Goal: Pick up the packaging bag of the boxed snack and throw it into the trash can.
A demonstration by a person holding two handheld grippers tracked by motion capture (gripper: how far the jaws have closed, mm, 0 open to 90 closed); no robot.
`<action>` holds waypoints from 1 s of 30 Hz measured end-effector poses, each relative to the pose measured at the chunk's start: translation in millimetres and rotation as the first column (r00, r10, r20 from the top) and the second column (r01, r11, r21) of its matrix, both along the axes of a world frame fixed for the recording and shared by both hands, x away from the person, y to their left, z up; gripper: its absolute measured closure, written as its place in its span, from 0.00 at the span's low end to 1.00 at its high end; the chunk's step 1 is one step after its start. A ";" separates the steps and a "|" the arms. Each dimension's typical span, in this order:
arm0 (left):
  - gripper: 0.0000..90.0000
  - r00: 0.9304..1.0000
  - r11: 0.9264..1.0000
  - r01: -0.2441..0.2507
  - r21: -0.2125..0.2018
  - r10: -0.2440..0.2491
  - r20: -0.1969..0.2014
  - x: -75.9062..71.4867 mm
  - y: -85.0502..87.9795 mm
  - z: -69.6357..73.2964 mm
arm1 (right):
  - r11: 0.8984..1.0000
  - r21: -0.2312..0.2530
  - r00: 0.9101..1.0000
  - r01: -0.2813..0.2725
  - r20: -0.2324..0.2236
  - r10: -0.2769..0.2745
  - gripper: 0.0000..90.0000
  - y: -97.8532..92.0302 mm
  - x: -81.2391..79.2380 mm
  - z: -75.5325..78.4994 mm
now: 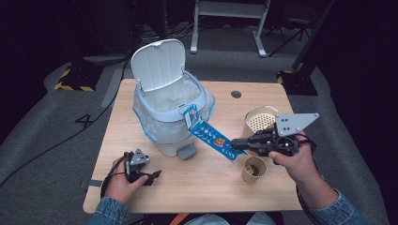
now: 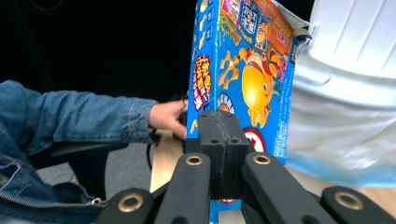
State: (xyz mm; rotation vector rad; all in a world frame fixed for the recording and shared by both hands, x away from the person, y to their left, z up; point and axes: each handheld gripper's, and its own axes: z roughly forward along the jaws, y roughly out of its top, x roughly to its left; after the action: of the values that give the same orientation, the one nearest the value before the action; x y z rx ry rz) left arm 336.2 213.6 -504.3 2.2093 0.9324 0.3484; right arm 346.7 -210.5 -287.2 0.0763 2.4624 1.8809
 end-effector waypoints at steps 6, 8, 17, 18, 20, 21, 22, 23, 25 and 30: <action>0.23 1.000 1.000 -0.003 -0.003 0.003 0.000 0.4 -0.3 -0.1 | 0.999 0.043 0.999 0.027 0.037 -0.028 1.00 0.6 3.8 18.7; 0.23 1.000 1.000 -0.002 -0.005 0.002 -0.001 0.5 -0.3 -0.2 | 0.998 0.054 0.998 0.035 0.048 -0.038 1.00 1.8 6.6 24.6; 0.23 1.000 1.000 -0.004 -0.004 0.004 -0.002 0.5 -0.2 -0.2 | 0.994 0.105 0.997 0.045 0.057 -0.051 1.00 11.8 28.0 41.6; 0.23 1.000 1.000 -0.004 -0.004 0.004 -0.002 0.5 -0.2 -0.2 | 0.993 0.110 0.997 0.050 0.059 -0.056 1.00 13.4 30.4 43.3; 0.23 1.000 1.000 -0.004 -0.003 0.004 -0.002 0.4 -0.2 -0.1 | 0.990 0.127 0.996 0.060 0.061 -0.068 1.00 17.4 35.6 47.6; 0.23 1.000 1.000 -0.004 -0.003 0.004 -0.002 0.4 -0.2 -0.1 | 0.990 0.127 0.996 0.060 0.061 -0.068 1.00 17.4 35.6 47.6; 0.23 1.000 1.000 -0.004 -0.002 0.004 -0.001 0.3 -0.3 -0.1 | 0.988 0.143 0.995 0.064 0.065 -0.074 1.00 21.2 39.7 51.4; 0.23 1.000 1.000 -0.004 -0.002 0.004 -0.001 0.3 -0.3 -0.1 | 0.987 0.150 0.995 0.066 0.069 -0.077 1.00 23.7 42.0 53.5; 0.23 1.000 1.000 -0.004 -0.002 0.004 -0.001 0.3 -0.4 -0.1 | 0.985 0.159 0.993 0.074 0.078 -0.087 1.00 29.4 46.3 57.2; 0.23 1.000 1.000 -0.004 -0.002 0.004 -0.001 0.3 -0.3 -0.1 | 0.980 0.181 0.991 0.088 0.083 -0.104 1.00 42.2 56.0 61.8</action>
State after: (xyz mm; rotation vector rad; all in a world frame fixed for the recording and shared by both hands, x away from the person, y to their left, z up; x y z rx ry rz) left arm 336.5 213.3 -504.3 2.2064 0.9380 0.3482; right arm 402.6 -168.3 -225.4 0.1095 2.1877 2.0096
